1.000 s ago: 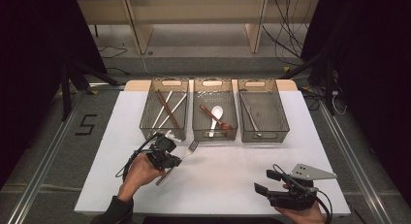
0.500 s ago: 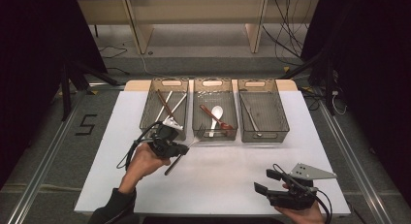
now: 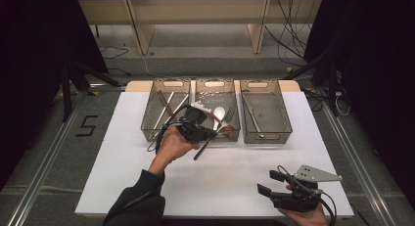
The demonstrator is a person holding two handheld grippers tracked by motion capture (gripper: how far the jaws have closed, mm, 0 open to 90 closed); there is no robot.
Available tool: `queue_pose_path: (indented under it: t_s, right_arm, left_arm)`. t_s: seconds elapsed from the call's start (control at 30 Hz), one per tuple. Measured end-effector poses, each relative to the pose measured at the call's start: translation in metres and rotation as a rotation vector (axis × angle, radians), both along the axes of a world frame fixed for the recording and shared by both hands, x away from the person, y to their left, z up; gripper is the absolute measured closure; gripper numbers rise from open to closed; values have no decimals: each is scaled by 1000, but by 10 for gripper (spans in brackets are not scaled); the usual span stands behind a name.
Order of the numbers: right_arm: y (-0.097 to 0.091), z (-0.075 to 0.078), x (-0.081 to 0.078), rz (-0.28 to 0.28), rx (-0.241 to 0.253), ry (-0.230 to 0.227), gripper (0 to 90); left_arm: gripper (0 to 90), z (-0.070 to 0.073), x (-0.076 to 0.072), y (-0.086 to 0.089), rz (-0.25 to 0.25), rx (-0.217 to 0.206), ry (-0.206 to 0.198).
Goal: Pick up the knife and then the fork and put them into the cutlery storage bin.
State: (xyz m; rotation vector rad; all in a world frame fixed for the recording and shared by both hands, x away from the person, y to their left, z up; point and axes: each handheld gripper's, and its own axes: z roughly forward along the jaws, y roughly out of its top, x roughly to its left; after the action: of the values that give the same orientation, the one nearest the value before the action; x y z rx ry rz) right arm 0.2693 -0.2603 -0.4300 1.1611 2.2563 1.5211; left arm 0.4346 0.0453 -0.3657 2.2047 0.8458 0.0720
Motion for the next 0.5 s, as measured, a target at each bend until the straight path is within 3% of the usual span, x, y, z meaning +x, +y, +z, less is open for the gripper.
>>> queue_pose_path:
  t_s: [0.5]
  right_arm:
    - [0, -1, 0, -2, 5, -16, 295]
  left_arm:
    - [842, 10, 32, -37, 7, -41, -17]
